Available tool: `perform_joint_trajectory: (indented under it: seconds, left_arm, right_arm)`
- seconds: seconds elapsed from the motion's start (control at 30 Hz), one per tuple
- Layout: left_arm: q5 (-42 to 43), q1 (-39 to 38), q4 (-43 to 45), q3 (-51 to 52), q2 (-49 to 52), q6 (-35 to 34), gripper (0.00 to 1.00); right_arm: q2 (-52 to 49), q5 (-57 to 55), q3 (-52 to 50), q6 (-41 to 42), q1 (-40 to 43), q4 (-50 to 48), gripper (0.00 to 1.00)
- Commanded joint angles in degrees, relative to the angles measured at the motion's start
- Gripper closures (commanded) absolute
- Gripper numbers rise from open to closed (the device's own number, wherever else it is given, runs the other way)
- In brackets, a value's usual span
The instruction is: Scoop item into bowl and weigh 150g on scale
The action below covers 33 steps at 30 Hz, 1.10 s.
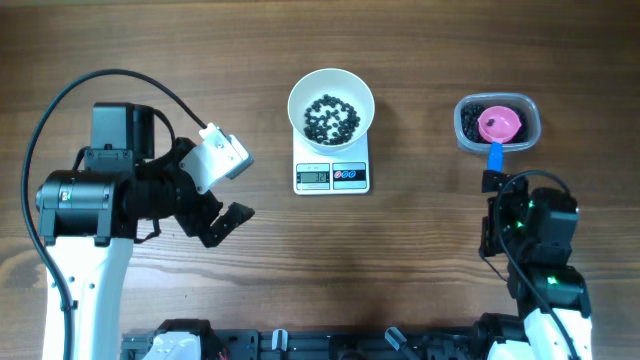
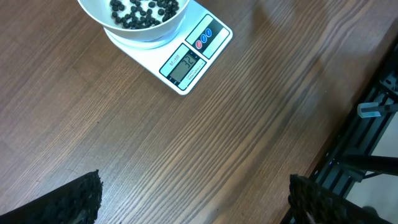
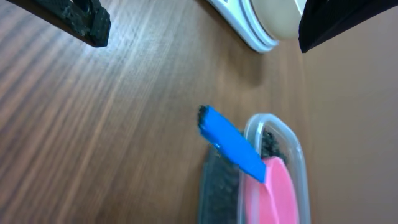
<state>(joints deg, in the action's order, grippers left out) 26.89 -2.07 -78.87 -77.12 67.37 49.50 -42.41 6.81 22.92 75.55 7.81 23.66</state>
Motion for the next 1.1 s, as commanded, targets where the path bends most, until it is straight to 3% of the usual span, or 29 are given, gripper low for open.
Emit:
perform_joint_trajectory:
  seconds: [0.0,0.2,0.37,0.6,0.8,1.07]
  left_arm:
    - [0.50,0.48,0.15,-1.11,-0.63,1.29,0.00]
    - [0.50,0.48,0.15,-1.11,-0.63,1.29,0.00]
    - [0.50,0.48,0.15,-1.11,-0.63,1.29,0.00]
    - [0.50,0.48,0.15,-1.11,-0.63,1.29,0.00]
    - [0.50,0.48,0.15,-1.11,-0.63,1.29,0.00]
    - [0.50,0.48,0.15,-1.11,-0.63,1.29,0.00]
  right_arm:
    - [0.22,-3.82,-1.79,1.16,0.04,-5.40,0.00]
    - [-2.43,-4.02,-9.49,5.14,0.04,-19.04,0.00]
    - [-5.70,-4.48,-11.02,5.53,0.04,-24.87,0.04]
    - [-18.27,-4.46,-11.02,8.00,0.04,-40.89,0.07]
    - [-30.82,-3.15,-10.99,8.61,0.04,-54.53,0.18]
    - [-31.95,-4.46,-10.99,8.46,0.04,-56.02,0.34]
